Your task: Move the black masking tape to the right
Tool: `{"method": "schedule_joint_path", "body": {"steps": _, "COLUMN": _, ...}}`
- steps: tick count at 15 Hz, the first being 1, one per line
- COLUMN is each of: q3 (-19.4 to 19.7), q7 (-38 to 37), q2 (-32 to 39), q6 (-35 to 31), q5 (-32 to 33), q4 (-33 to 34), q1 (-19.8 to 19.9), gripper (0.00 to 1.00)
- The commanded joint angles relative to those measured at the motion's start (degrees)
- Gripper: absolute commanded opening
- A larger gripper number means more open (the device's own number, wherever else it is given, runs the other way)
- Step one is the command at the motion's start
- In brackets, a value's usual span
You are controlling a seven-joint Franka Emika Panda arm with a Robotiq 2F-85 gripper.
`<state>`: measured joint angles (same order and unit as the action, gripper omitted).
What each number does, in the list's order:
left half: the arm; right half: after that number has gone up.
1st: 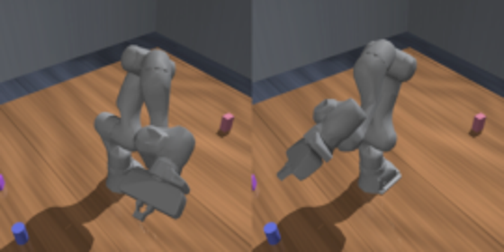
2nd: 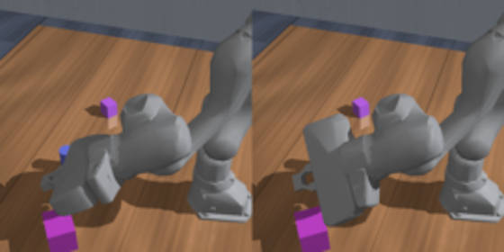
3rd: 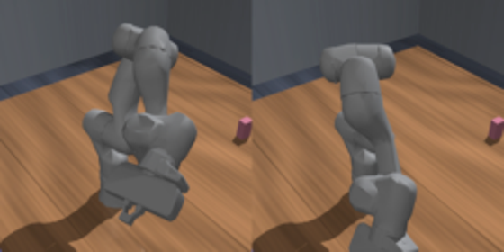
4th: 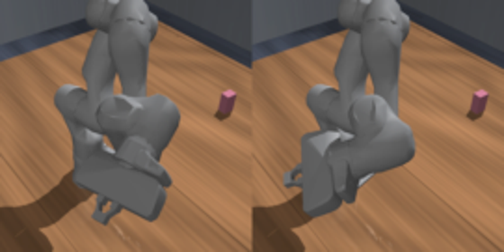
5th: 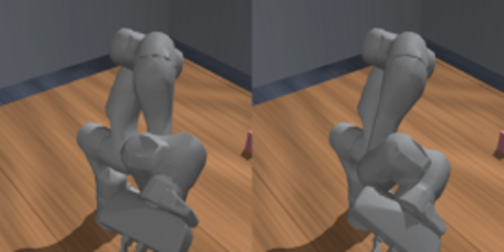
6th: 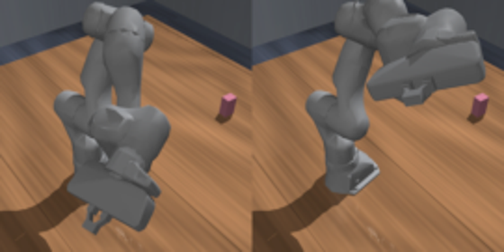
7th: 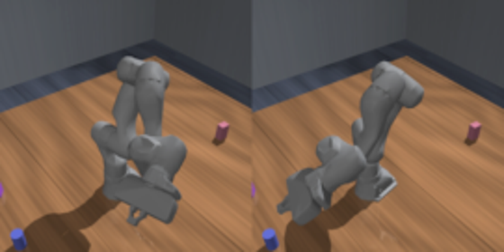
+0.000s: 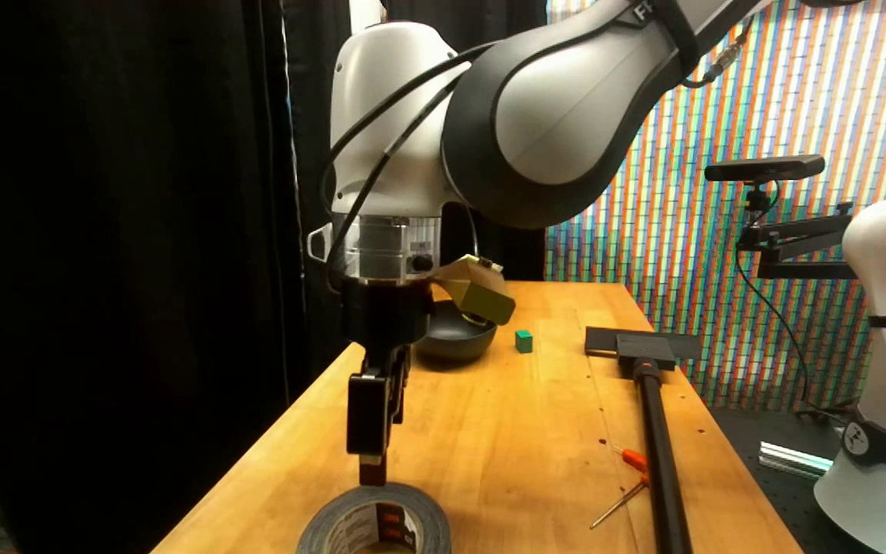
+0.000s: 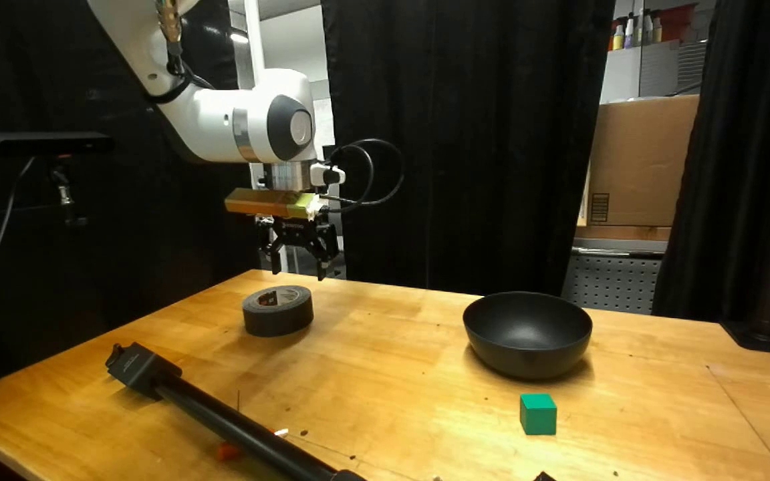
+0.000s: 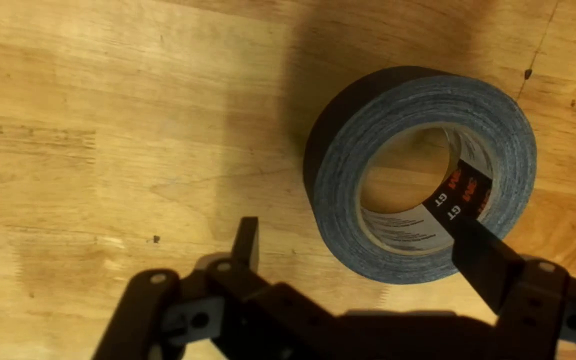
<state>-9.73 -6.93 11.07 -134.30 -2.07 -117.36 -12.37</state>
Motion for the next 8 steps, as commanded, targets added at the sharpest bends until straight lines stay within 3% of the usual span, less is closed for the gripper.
{"method": "schedule_joint_path", "body": {"steps": 1, "q3": -0.46, "q7": -2.2, "q2": -0.1, "q6": -1.73, "q5": 0.61, "q4": -1.03, "q1": -0.81, "gripper": 1.0}}
{"method": "schedule_joint_path", "body": {"steps": 8, "q3": -0.7, "q7": 0.32, "q2": -2.15, "q6": -3.91, "q5": -1.19, "q4": -8.1, "q1": 0.0, "gripper": 1.0}}
